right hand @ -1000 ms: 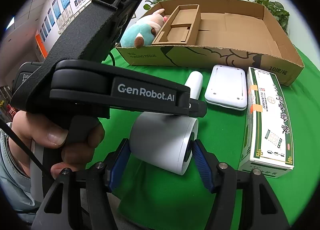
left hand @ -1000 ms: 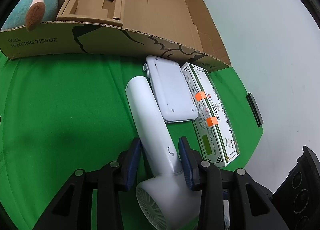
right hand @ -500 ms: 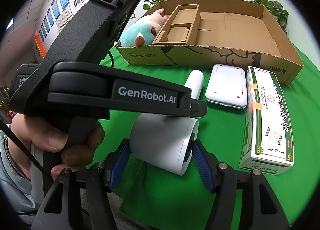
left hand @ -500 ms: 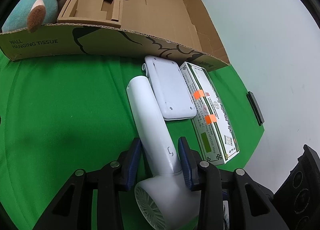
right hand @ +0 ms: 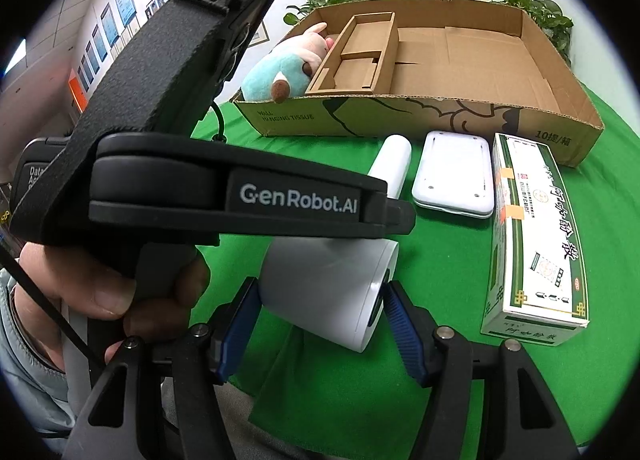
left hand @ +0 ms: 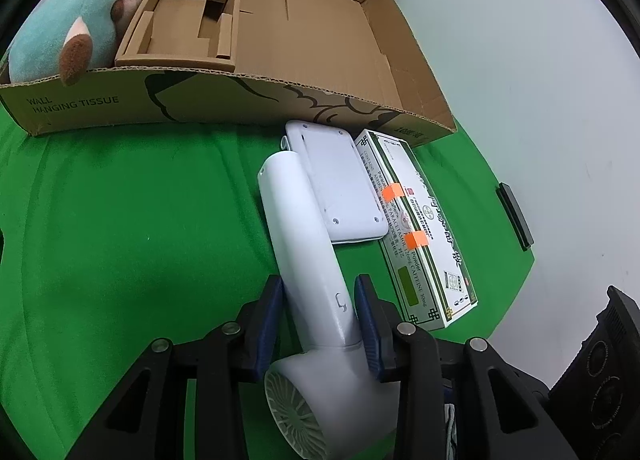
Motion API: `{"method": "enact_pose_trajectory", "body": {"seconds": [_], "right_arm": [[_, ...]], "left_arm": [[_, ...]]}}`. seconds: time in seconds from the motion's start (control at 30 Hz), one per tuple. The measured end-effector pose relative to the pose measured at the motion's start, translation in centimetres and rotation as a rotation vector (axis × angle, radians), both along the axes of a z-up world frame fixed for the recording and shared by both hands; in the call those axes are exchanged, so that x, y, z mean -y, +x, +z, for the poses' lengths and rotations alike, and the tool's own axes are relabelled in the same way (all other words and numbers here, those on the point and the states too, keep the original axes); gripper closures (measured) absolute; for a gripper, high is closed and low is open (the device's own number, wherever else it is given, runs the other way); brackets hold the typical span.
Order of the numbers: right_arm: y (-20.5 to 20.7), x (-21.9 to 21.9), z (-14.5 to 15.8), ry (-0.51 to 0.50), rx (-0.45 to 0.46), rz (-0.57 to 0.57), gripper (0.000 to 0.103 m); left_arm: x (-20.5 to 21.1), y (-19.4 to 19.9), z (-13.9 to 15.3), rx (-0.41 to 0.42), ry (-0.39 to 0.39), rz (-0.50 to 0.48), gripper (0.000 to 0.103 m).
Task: Organize objects
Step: 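Close the left gripper on the white hair dryer handle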
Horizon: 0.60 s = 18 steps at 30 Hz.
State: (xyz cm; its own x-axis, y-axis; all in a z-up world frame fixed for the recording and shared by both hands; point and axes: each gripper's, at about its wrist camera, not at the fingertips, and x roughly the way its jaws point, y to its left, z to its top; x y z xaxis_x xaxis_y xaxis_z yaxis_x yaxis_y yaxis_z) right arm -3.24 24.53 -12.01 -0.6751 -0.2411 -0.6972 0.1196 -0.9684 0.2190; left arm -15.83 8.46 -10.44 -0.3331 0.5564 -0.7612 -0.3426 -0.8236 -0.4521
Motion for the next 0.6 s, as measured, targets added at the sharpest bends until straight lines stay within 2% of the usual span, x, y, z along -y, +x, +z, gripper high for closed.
{"method": "enact_pose_trajectory", "body": {"seconds": [0.6], "right_arm": [[-0.12,0.2,0.46,0.003,-0.017,0.003,0.041]], "left_arm": [[0.21,0.05,0.69,-0.017,0.002,0.004,0.07]]}}
